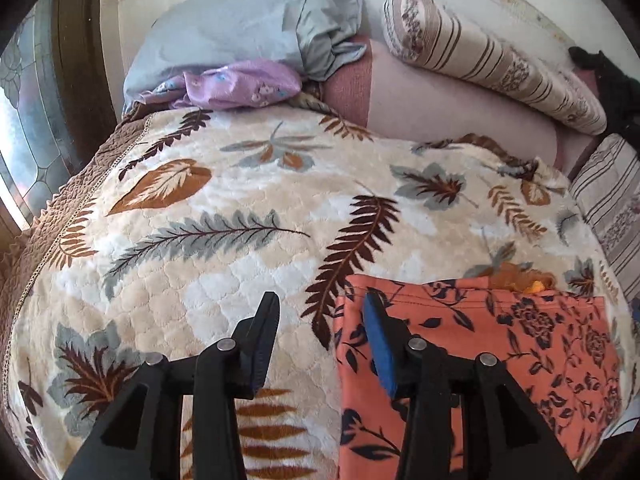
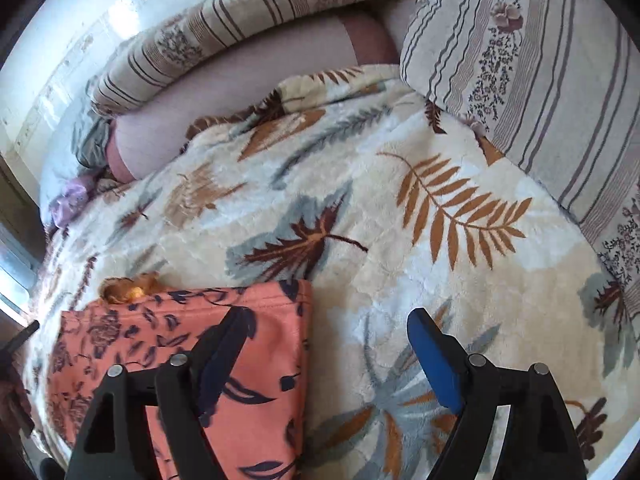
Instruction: Fold small clothes
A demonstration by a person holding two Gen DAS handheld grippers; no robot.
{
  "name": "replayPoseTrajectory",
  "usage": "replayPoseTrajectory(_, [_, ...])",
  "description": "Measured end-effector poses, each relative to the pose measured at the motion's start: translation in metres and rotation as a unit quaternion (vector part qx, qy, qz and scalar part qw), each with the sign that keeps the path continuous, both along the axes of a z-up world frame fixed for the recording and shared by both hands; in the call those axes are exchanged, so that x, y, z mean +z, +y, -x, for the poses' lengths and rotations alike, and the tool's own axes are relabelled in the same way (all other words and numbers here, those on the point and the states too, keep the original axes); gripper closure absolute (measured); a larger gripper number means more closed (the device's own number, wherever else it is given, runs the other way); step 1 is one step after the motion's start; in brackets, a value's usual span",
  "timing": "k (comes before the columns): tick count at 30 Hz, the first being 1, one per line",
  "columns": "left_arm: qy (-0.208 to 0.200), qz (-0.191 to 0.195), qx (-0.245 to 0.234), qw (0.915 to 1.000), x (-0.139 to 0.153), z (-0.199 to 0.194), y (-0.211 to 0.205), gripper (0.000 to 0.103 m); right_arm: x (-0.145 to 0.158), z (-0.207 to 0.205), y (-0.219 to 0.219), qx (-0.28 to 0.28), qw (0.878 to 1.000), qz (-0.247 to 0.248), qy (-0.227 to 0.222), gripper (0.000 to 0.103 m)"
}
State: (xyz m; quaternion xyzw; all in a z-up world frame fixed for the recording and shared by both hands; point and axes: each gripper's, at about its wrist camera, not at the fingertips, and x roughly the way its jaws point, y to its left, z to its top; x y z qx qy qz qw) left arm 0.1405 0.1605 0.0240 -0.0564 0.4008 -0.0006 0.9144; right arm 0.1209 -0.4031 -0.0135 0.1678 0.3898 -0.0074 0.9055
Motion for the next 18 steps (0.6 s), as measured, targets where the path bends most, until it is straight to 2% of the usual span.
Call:
replayPoseTrajectory(3, [-0.021,0.011,-0.031,0.9993,0.011,0.031,-0.014,0.041,0.019,0.024,0.027,0.056,0.997,-0.041,-0.028,0.019])
replayPoseTrajectory(5, [-0.01,0.013,-0.053,0.9984,-0.001,0.044,-0.031,0.036,0.014,0.036,0.051,0.102,0.992,-0.074,-0.022,0.019])
replayPoseTrajectory(6, [0.01,0.0,-0.062,0.998,-0.016,0.048,-0.04,0.036,0.004,0.04,0.063,0.12,0.989,-0.091,-0.007,0.019])
replayPoseTrajectory(7, [0.049,-0.03,-0.063,0.9964,-0.041,0.048,-0.05,0.036,-0.011,0.041,0.072,0.13,0.986,-0.099,0.017,0.018])
replayPoseTrajectory(8, [0.104,-0.065,-0.065,0.9904,-0.07,0.043,-0.056,0.036,-0.031,0.04,0.077,0.129,0.986,-0.097,0.053,0.018])
replayPoseTrajectory(9, [0.134,-0.062,-0.059,0.9872,-0.094,0.042,-0.054,0.033,-0.059,0.035,0.08,0.118,0.983,-0.094,0.108,0.018])
replayPoseTrajectory(10, [0.096,-0.023,-0.035,0.9945,-0.091,0.05,-0.044,0.031,-0.077,0.034,0.077,0.106,0.981,-0.097,0.132,0.018])
replayPoseTrajectory(11, [0.107,-0.009,-0.02,0.994,-0.085,0.051,-0.04,0.031,-0.071,0.041,0.076,0.097,0.985,-0.096,0.103,0.019])
replayPoseTrajectory(12, [0.119,-0.005,-0.01,0.9928,-0.078,0.054,-0.038,0.032,-0.061,0.047,0.077,0.084,0.988,-0.086,0.101,0.019])
replayPoseTrajectory(13, [0.113,-0.006,-0.005,0.9936,-0.067,0.06,-0.037,0.032,-0.052,0.052,0.078,0.077,0.989,-0.08,0.1,0.019])
replayPoseTrajectory(16, [0.055,-0.011,-0.013,0.9983,-0.037,0.087,-0.039,0.031,-0.022,0.076,0.084,0.098,0.99,-0.094,0.042,0.019])
replayPoseTrajectory(17, [0.039,-0.003,-0.012,0.9992,-0.034,0.096,-0.038,0.03,-0.02,0.083,0.088,0.104,0.989,-0.104,0.035,0.018])
replayPoseTrajectory(18, [0.034,0.0,-0.011,0.9993,-0.038,0.102,-0.038,0.025,-0.024,0.088,0.09,0.111,0.986,-0.12,0.037,0.017])
